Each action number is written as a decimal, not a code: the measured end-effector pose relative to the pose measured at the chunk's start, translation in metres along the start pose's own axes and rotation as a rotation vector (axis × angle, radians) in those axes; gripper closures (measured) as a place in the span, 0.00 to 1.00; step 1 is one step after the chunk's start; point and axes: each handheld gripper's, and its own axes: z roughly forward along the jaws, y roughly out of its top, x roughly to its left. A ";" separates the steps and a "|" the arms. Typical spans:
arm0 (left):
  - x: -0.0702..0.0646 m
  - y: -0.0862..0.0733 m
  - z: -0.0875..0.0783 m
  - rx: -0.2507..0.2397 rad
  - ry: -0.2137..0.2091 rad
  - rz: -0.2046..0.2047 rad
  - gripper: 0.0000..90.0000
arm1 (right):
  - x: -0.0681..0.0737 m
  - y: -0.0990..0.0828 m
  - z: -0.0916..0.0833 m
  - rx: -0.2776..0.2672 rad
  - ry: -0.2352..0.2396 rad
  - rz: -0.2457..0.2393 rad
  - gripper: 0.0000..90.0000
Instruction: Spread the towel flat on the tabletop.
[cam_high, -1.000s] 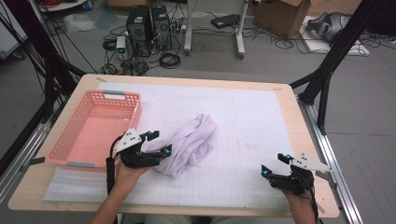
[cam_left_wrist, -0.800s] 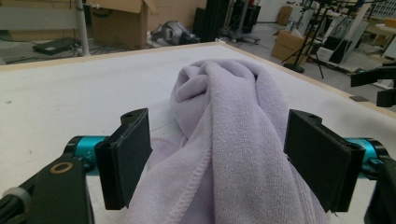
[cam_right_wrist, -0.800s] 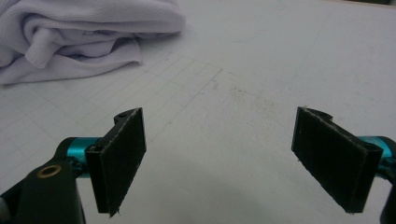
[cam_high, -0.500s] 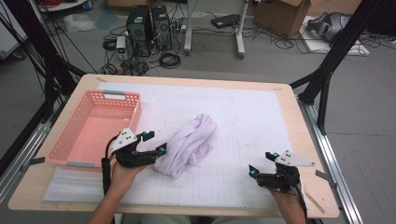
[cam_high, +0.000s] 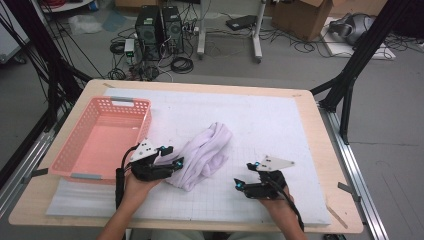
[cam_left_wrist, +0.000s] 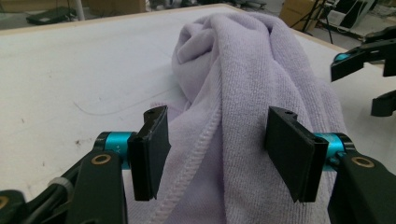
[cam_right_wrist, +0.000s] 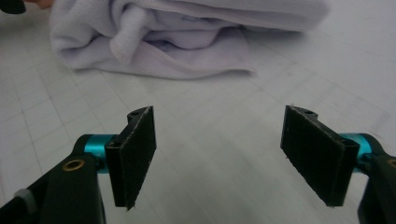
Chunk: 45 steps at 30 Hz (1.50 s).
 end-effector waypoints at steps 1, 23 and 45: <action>0.000 0.000 0.001 0.002 -0.003 -0.004 0.44 | 0.003 0.003 0.008 0.003 0.015 0.003 0.30; 0.002 0.001 -0.003 -0.052 -0.038 -0.030 0.41 | 0.008 0.028 0.036 0.034 0.033 -0.100 0.95; -0.008 0.001 0.008 -0.022 -0.093 -0.001 0.42 | -0.034 0.028 -0.033 -0.050 -0.221 0.059 0.61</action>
